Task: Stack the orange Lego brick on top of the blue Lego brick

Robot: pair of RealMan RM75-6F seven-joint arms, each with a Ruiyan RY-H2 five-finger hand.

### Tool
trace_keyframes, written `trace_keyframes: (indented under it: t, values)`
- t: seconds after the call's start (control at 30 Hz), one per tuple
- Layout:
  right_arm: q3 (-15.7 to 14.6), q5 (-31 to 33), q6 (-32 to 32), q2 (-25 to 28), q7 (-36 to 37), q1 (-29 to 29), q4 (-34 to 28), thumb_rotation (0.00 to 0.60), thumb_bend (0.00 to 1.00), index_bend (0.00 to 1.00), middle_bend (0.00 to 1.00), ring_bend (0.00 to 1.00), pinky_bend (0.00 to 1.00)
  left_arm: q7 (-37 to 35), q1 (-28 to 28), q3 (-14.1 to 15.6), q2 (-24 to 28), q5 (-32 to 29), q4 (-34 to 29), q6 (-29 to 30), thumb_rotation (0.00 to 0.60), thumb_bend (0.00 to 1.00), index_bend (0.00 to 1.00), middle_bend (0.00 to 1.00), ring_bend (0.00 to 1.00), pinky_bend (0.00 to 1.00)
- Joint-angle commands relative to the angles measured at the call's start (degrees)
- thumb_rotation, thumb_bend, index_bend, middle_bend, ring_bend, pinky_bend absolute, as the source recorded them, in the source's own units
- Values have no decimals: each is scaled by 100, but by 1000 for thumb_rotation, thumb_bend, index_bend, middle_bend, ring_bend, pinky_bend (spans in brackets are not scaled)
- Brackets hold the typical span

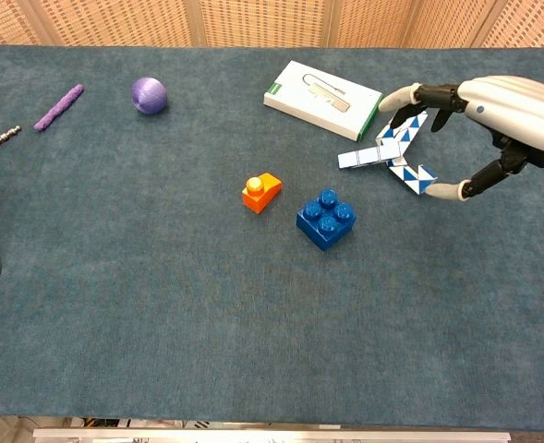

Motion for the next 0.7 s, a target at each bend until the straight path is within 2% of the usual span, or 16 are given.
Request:
trace_keyframes:
  t: [0.03,0.4,0.7]
  values:
    - [-12,124,-311,-142,-43,229,31,600,169,177,289,209,319,7,-8,8,-7,32,-7,-7,600,172,58,96,35,56]
    - [20,751,-1120,-929,-133,837,648,600,167,178,289,209,319,46,36,48,-8,71,-44,29,600,172,58,96,35,56]
    - [20,1062,-1376,-1476,-120,1117,1143,600,30,178,289,209,319,10,57,41,0,65,-37,52,600,172,58,96,35,56]
